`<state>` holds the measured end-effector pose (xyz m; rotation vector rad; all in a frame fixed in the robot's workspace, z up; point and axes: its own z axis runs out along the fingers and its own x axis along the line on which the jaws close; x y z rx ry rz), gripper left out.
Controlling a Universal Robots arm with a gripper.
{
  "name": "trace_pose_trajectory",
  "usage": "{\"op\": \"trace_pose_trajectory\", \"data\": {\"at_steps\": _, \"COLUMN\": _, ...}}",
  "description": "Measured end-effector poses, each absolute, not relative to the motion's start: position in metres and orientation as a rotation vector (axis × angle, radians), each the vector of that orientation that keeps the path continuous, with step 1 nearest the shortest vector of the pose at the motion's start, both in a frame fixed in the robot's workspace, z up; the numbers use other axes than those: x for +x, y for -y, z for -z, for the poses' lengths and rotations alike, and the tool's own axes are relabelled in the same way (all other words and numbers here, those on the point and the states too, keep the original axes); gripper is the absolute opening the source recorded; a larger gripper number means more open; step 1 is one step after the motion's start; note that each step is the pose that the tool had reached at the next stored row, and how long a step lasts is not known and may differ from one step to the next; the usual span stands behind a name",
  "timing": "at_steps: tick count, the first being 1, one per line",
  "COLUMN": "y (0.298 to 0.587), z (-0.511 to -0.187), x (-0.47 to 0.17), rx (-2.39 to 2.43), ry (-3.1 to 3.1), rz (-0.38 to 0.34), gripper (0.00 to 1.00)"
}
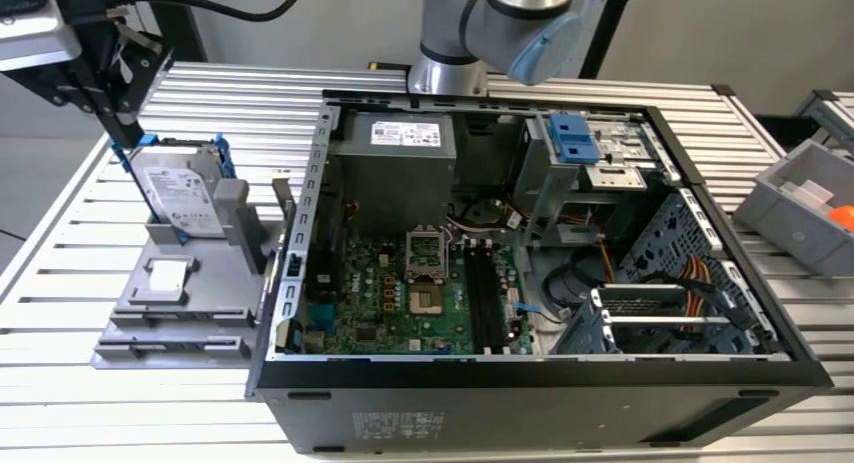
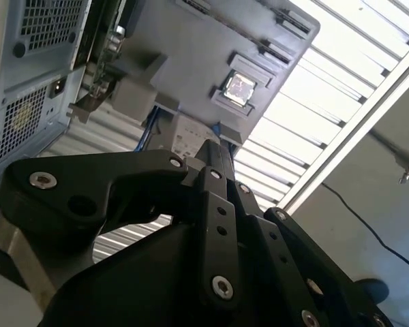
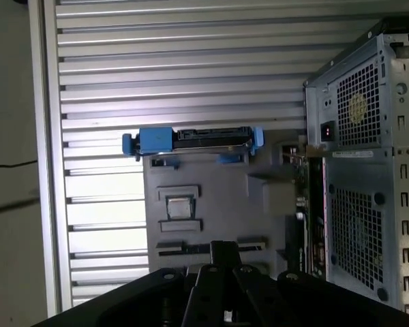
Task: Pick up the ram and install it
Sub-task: 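Reach for the ram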
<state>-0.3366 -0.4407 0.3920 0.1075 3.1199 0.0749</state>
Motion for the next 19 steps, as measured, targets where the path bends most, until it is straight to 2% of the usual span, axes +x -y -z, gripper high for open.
{"op": "trace_pose_trajectory", "data": {"at_steps": 19, "y": 0.456, "z": -0.392, "x": -0.337, "rx": 0.101, "ry": -3.120, "rz": -0.075, "gripper": 0.00}}
